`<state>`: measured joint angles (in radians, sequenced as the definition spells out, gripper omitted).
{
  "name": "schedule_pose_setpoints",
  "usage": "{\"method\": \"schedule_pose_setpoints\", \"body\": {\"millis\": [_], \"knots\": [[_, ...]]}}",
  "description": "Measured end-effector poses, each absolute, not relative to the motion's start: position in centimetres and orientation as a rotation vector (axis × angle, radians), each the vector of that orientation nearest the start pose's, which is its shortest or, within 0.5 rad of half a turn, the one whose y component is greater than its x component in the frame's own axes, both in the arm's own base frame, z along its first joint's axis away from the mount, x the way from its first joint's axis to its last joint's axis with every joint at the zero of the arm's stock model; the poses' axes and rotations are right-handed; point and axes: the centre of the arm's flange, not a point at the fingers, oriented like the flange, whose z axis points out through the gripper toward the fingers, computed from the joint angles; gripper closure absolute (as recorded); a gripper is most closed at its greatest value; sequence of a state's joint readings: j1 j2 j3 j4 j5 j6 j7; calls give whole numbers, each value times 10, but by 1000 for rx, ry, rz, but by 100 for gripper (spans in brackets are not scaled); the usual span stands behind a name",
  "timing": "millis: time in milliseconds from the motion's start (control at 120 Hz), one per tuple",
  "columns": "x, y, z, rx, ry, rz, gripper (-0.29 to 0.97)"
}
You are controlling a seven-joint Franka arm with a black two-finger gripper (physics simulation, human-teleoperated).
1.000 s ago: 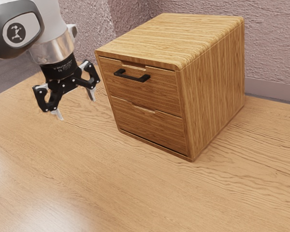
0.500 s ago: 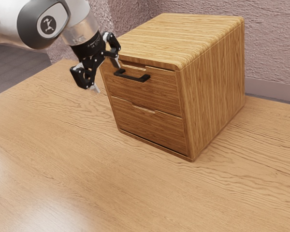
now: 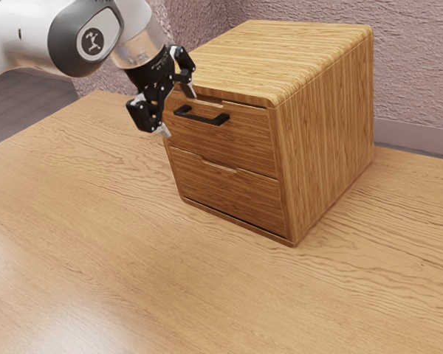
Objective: Pull the drawer handle with one arm to open the drawer
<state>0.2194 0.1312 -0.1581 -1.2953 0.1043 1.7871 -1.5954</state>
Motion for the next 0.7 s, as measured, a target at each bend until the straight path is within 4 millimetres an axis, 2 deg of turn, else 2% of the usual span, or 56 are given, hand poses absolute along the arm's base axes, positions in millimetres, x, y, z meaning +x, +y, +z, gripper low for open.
{"method": "schedule_pose_setpoints", "body": {"millis": [583, 700], "knots": [[630, 67, 671, 1934, 2203, 428, 0], [633, 67, 667, 1931, 2208, 421, 15]]}}
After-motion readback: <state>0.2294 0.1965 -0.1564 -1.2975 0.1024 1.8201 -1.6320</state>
